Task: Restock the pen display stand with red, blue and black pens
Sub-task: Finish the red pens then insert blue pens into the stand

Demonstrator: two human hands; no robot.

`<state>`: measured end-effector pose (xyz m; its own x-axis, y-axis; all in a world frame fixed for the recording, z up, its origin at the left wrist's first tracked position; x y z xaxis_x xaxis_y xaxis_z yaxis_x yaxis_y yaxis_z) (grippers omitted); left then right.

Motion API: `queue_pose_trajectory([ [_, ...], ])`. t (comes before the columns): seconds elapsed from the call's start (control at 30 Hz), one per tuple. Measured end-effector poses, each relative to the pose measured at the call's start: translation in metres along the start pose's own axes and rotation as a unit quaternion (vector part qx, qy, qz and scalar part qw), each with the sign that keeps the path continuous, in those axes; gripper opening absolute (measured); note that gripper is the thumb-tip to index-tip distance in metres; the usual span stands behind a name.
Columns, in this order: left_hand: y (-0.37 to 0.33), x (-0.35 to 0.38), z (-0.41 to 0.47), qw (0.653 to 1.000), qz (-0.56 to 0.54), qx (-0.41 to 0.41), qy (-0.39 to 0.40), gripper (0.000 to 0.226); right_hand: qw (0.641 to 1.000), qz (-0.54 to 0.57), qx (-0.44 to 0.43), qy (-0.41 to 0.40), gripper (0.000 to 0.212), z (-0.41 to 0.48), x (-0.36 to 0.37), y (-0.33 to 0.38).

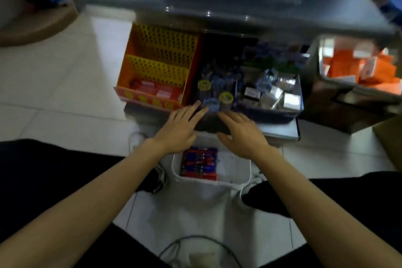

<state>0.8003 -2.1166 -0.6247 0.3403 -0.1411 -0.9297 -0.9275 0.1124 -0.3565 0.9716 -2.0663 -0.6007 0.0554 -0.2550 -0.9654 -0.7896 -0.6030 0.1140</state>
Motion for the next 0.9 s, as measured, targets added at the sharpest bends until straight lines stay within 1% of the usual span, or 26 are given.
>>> queue_pose_trajectory([
  [0.13, 0.009, 0.051, -0.005, 0.995, -0.04, 0.043, 0.085, 0.077, 0.997, 0.026, 0.0, 0.076, 0.065, -0.002, 0.049, -0.006],
  [0.2, 0.014, 0.074, -0.004, 0.989, -0.062, 0.05, 0.124, 0.076, 0.993, 0.038, 0.001, 0.11, 0.064, -0.001, 0.07, -0.01],
  [0.3, 0.025, 0.11, 0.002, 0.977, -0.092, 0.011, 0.191, 0.072, 0.984, 0.058, 0.014, 0.165, 0.064, 0.002, 0.101, -0.019],
  [0.43, 0.039, 0.166, 0.006, 0.956, -0.098, -0.037, 0.273, 0.055, 0.974, 0.065, 0.034, 0.216, 0.061, 0.01, 0.136, -0.029],
  [0.5, 0.043, 0.191, 0.006, 0.941, -0.135, -0.058, 0.304, 0.048, 0.964, 0.081, 0.043, 0.248, 0.059, 0.013, 0.154, -0.033],
  [0.57, 0.046, 0.208, 0.01, 0.928, -0.181, -0.08, 0.316, 0.041, 0.956, 0.097, 0.051, 0.272, 0.058, 0.017, 0.17, -0.037],
  [0.63, 0.049, 0.221, 0.015, 0.92, -0.203, -0.087, 0.325, 0.039, 0.953, 0.108, 0.069, 0.275, 0.055, 0.023, 0.181, -0.043],
  [0.73, 0.052, 0.233, 0.02, 0.923, -0.206, -0.086, 0.312, 0.04, 0.952, 0.112, 0.088, 0.27, 0.051, 0.031, 0.19, -0.048],
  [0.8, 0.049, 0.236, 0.022, 0.937, -0.173, -0.05, 0.299, 0.043, 0.949, 0.123, 0.087, 0.275, 0.05, 0.035, 0.195, -0.048],
  [0.9, 0.048, 0.242, 0.027, 0.95, -0.07, -0.012, 0.305, 0.052, 0.946, 0.129, 0.099, 0.279, 0.049, 0.038, 0.199, -0.051],
])
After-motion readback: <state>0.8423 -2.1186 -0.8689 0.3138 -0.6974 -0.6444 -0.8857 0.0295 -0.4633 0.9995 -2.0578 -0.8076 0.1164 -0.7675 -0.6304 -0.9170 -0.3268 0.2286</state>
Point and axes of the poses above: each hand's wrist, its own z-axis towards the middle knuckle, its own x-axis out of the palm, y = z × x, the point moved 4 cm from there along z, towards the middle knuckle, and after that the axes turned 8 degrees about -z, right-handed, at the moved point
